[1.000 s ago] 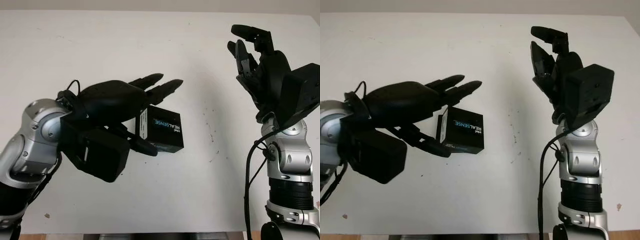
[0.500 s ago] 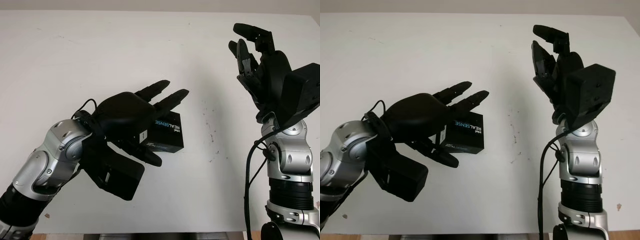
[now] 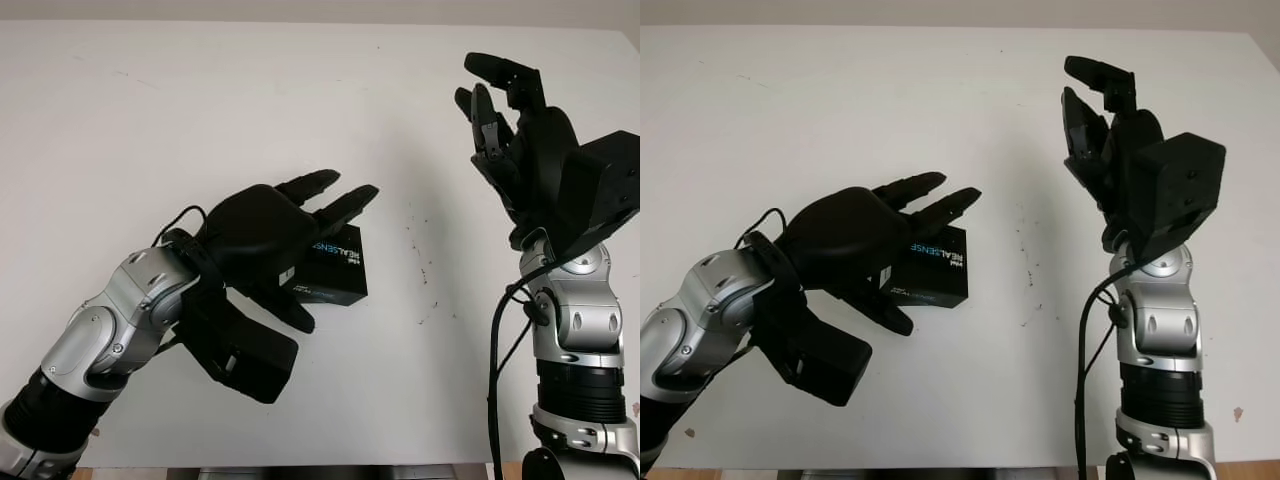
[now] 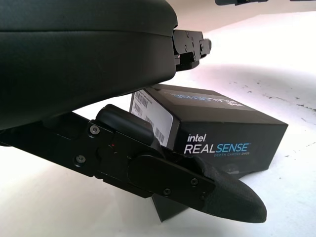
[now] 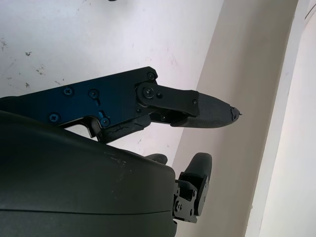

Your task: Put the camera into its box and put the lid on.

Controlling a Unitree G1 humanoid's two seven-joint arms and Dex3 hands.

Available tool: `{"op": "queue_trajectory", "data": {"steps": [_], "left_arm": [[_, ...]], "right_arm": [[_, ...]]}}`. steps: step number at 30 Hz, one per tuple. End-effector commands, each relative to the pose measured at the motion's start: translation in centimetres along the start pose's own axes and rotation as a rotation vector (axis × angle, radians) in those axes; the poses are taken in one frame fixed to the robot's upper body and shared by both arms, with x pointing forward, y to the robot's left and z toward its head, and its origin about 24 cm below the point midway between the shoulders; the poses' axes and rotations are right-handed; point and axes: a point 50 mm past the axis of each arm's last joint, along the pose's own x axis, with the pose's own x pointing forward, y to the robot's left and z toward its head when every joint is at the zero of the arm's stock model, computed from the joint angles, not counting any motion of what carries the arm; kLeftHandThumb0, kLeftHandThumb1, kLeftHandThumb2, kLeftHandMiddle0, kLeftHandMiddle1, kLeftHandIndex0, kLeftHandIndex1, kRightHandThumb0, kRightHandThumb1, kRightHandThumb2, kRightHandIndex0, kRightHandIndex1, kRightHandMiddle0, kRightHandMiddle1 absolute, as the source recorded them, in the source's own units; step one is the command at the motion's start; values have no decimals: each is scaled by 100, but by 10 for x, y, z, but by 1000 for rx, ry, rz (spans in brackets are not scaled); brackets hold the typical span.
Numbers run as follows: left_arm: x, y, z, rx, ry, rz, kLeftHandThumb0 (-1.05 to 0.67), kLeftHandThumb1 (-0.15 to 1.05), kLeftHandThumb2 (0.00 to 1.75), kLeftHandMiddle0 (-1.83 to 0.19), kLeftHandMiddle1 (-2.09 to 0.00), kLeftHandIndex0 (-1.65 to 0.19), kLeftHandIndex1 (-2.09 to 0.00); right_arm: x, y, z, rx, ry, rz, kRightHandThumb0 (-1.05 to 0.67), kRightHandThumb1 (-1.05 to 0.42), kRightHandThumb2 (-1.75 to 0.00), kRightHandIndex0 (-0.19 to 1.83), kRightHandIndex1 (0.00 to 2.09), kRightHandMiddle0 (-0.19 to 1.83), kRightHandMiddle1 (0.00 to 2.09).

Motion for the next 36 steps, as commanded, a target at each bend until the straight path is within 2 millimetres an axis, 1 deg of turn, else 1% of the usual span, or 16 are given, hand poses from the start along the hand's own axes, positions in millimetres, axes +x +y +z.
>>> {"op": "queue_trajectory", "data": {"steps": [1,2,3,4,5,6,8,9,11,12,15,17,20,23,29,36], "left_arm": [[1,3,1,-15,-5,22,-97,104,6,-18,-18,-4,-13],[1,3,1,-34,-4,26,-95,102,6,-19,-31,-6,-15],[1,3,1,-47,-2,26,-93,101,5,-3,-89,-8,-20],[1,4,1,-56,-1,26,-92,101,5,7,-123,-8,-22],[1,4,2,-55,1,25,-91,101,5,13,-141,-8,-24],[1,4,2,-53,2,25,-91,102,6,17,-178,-10,-27],[0,4,1,-51,-1,32,-91,103,6,19,-200,-15,-33],[0,4,1,-53,-6,41,-91,103,6,19,-204,-15,-43],[0,4,1,-57,-11,51,-90,104,6,16,-199,1,-86],[0,4,1,-62,-14,52,-85,105,10,13,-205,8,-107],[-1,3,1,-79,-23,75,-68,105,17,0,-209,16,-148],[-1,2,1,-82,-21,91,-61,105,21,-6,-209,18,-168],[-1,1,1,-90,-19,104,-39,105,24,-15,-209,11,-189],[-1,1,1,-87,-17,118,-28,105,29,-18,-209,9,-199],[-2,1,-1,-72,-14,160,-9,105,25,-23,-209,7,-186],[-3,-2,-6,-118,1,180,-11,105,25,-16,-209,5,-180]], "right_arm": [[-2,-1,4,-13,-26,-4,-62,-105,-55,14,33,-19,107],[-2,-1,4,-13,-26,-4,-63,-105,-54,14,33,-19,107],[-2,-1,4,-13,-26,-3,-63,-105,-55,14,34,-19,108],[-2,-1,4,-13,-26,-3,-62,-105,-55,14,34,-19,109],[-2,-1,4,-12,-25,-4,-62,-105,-55,14,34,-19,109],[-2,-1,4,-10,-24,-4,-62,-105,-55,14,34,-19,108],[-2,-1,4,-12,-24,-3,-62,-105,-55,14,33,-19,106],[-3,0,5,-12,-23,-3,-62,-105,-54,14,33,-19,106],[-3,0,5,-8,-23,-4,-62,-105,-54,14,34,-19,106],[-3,0,5,-8,-24,-5,-61,-105,-54,14,34,-19,105],[-3,0,6,-10,-29,-2,-62,-105,-54,14,33,-19,106],[-3,0,6,-5,-32,3,-62,-105,-54,13,33,-19,105],[-3,-1,6,-5,-32,3,-62,-105,-54,13,34,-19,108],[-4,-1,6,-5,-33,4,-62,-105,-54,12,34,-19,107],[-4,1,6,-8,-29,1,-63,-105,-54,13,35,-19,107],[-5,1,5,-21,-35,15,-61,-105,-57,11,35,-19,105]]}}
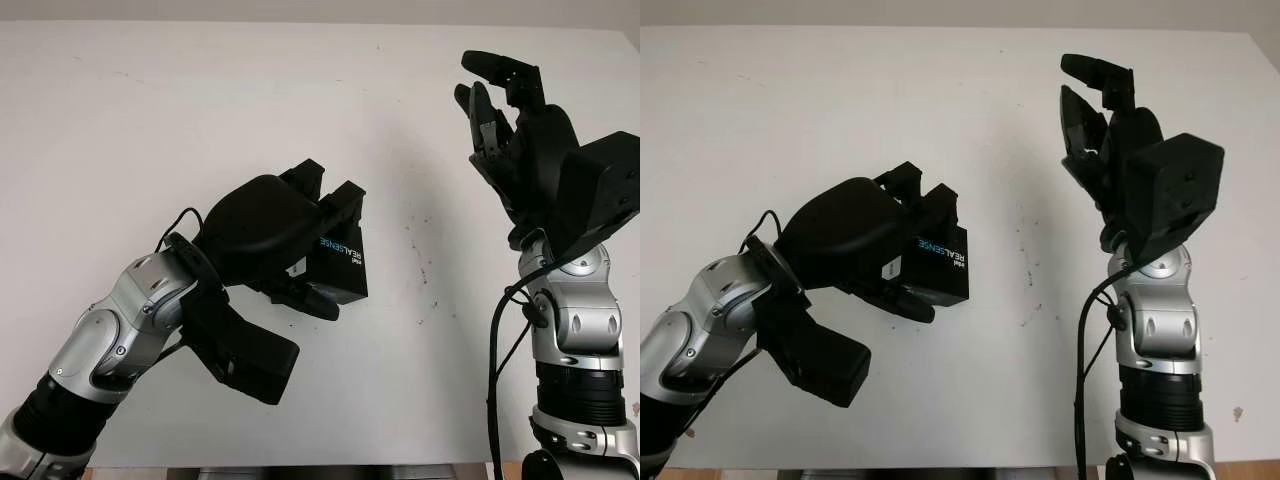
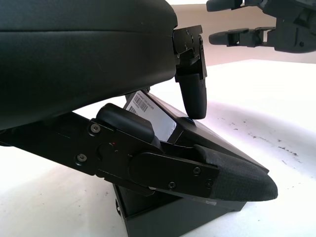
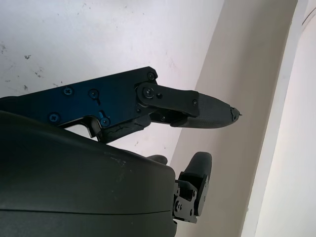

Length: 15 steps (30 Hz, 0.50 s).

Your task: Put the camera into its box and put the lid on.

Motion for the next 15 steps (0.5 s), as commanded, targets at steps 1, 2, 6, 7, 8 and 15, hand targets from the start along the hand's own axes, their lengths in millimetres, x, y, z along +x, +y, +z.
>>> {"op": "queue_trajectory", "data": {"steps": [1,2,6,7,8,15], "left_arm": [[-3,0,-4,-27,20,24,-12,105,26,-13,-209,6,-178],[-4,0,-5,-30,21,33,-13,105,27,-12,-209,6,-177],[-7,0,-11,-60,41,56,-14,105,27,-10,-209,6,-170],[-8,0,-14,-63,49,58,-14,105,27,-7,-209,5,-169],[-9,0,-16,-57,58,63,-13,105,26,-6,-209,5,-168],[-17,-3,-29,19,108,75,-13,105,20,2,-209,-7,-145]], "right_arm": [[-3,-2,3,-12,-22,-2,-61,-105,-57,11,35,-19,105],[-3,-2,3,-11,-23,-1,-60,-105,-57,11,36,-19,105],[-4,-2,2,-8,-24,10,-59,-105,-58,10,35,-19,102],[-5,-3,2,-7,-23,11,-59,-105,-58,10,35,-19,101],[-5,-3,2,-7,-20,11,-59,-105,-58,10,35,-19,100],[-5,-3,0,-4,-12,11,-59,-105,-57,11,35,-19,103]]}}
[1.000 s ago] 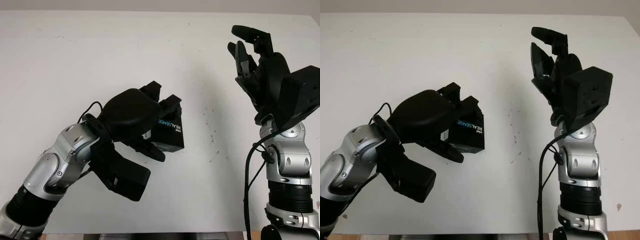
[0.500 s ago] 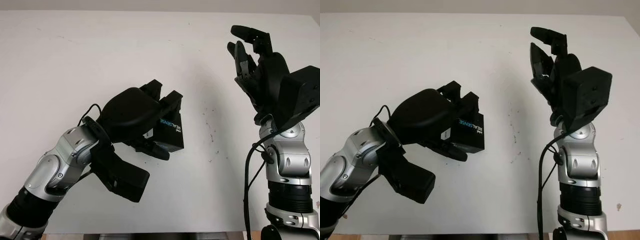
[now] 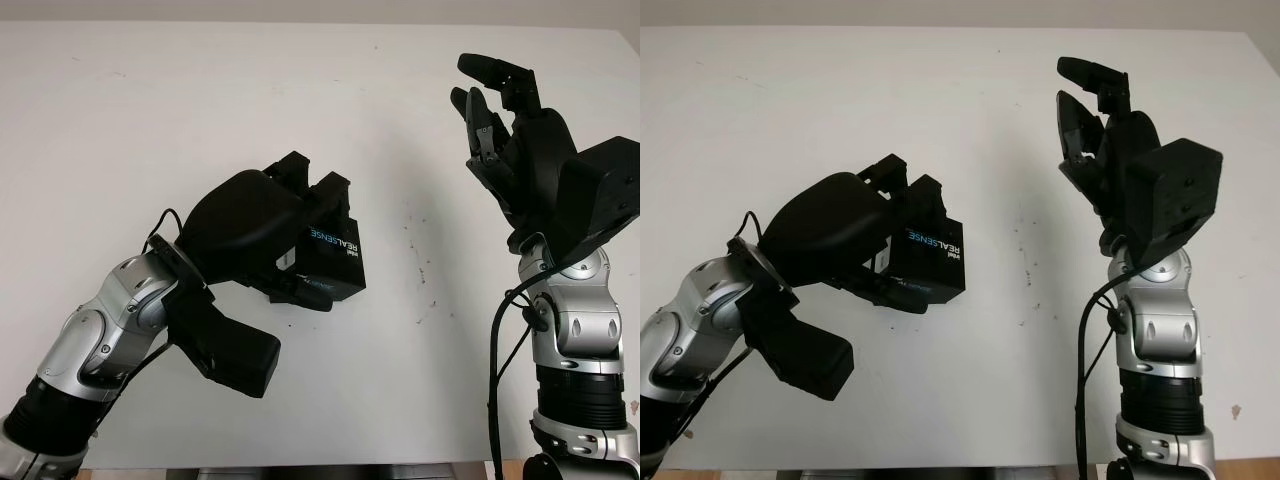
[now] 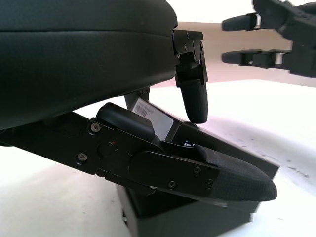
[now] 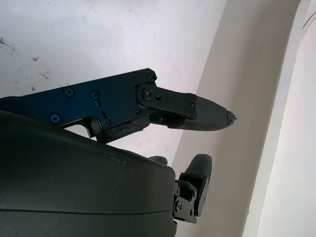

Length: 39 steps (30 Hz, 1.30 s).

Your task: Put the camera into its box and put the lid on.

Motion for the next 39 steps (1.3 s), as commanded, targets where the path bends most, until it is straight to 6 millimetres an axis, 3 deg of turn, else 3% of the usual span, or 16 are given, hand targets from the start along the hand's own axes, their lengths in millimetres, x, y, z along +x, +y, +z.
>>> {"op": "queue_trajectory", "data": {"steps": [1,5,10,25,31,39], "left_arm": [[-8,0,-12,17,60,-6,-13,105,19,6,-209,-10,-152],[-11,-3,-14,-26,87,-27,-15,104,9,7,-201,-10,-175],[-14,-7,-18,-63,104,-22,-14,101,6,5,-207,-6,-182],[-27,-23,-25,-101,141,-30,-15,105,9,5,-199,-1,-186],[-38,-33,-23,-93,178,-42,-19,105,16,18,-209,7,-182],[-48,-42,-22,-258,231,23,-19,105,19,19,-202,16,-176]], "right_arm": [[-2,-4,2,0,-14,-7,-59,-105,-57,11,35,-19,105],[-2,-3,2,18,-9,-5,-59,-105,-56,11,35,-19,107],[-2,-3,2,11,-10,-7,-58,-105,-57,12,35,-19,108],[-3,-6,3,8,-2,0,-59,-105,-57,12,36,-19,107],[-3,-8,3,3,-5,5,-59,-105,-57,11,36,-19,104],[-3,-11,3,-1,4,3,-59,-105,-56,11,36,-19,101]]}}
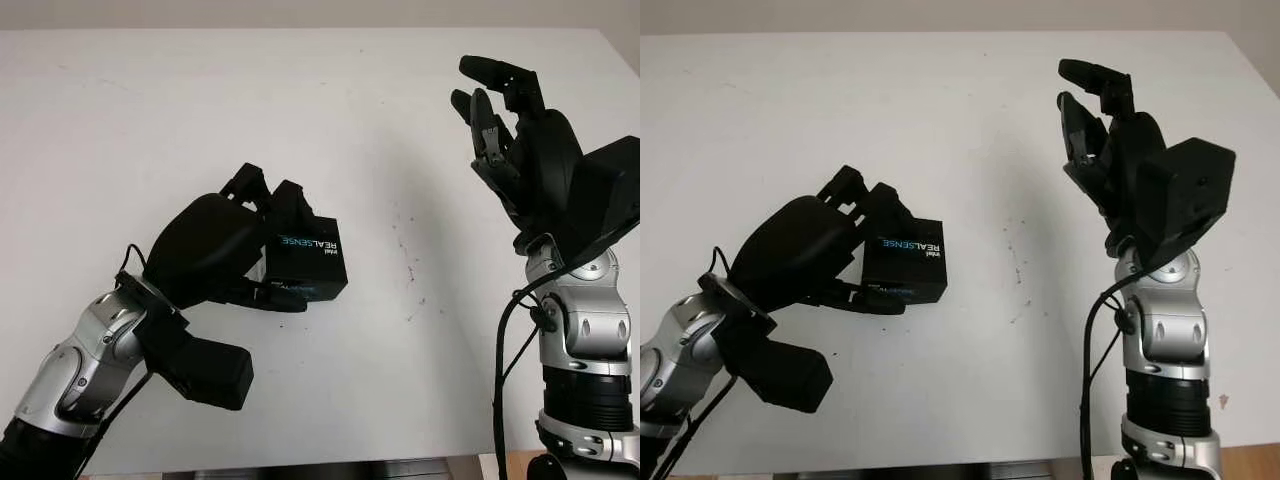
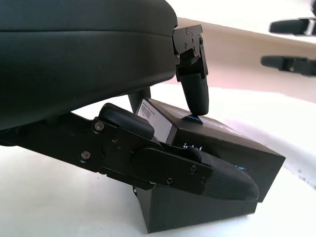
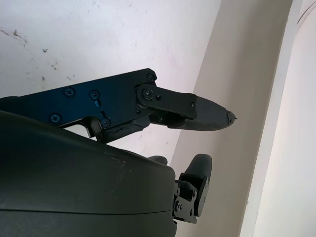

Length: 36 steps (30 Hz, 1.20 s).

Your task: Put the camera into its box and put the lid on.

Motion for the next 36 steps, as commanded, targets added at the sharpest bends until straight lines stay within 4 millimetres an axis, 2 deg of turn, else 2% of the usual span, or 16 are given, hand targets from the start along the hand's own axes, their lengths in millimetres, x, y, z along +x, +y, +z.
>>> {"op": "queue_trajectory", "data": {"steps": [1,4,7,15,25,32,34,35,36], "left_arm": [[-12,-9,-12,-53,85,-20,-19,105,19,19,-199,17,-175],[-14,-13,-13,-156,109,35,-17,105,14,15,-193,11,-173],[-15,-19,-15,-267,130,73,-17,105,17,15,-190,11,-171],[-16,-36,-21,-363,150,127,-18,105,23,14,-180,10,-164],[-16,-45,-22,-327,116,118,-18,105,23,16,-182,11,-164],[-15,-41,-18,-277,102,116,-19,105,25,17,-183,11,-164],[-16,-38,-16,-252,87,100,-20,105,25,19,-165,16,-154],[-16,-36,-15,-230,85,73,-25,105,27,19,-139,18,-138],[-17,-34,-14,-210,83,41,-36,105,31,14,-81,17,-99]], "right_arm": [[-3,-4,3,-16,-4,-6,-59,-105,-56,11,36,-19,101],[-3,-4,2,-15,-1,-5,-59,-105,-56,11,36,-19,102],[-2,-5,1,-14,3,-5,-59,-105,-56,11,36,-19,103],[-1,-5,1,-24,4,-4,-60,-105,-57,12,36,-19,107],[-2,-4,2,-34,11,-12,-60,-105,-58,11,35,-19,100],[-3,-4,3,-24,16,-17,-61,-105,-56,12,34,-19,100],[-3,-4,3,-21,17,-19,-61,-105,-56,12,34,-19,101],[-3,-4,3,-19,17,-19,-61,-105,-55,12,34,-19,102],[-3,-4,3,-22,13,-16,-61,-105,-55,12,34,-19,102]]}}
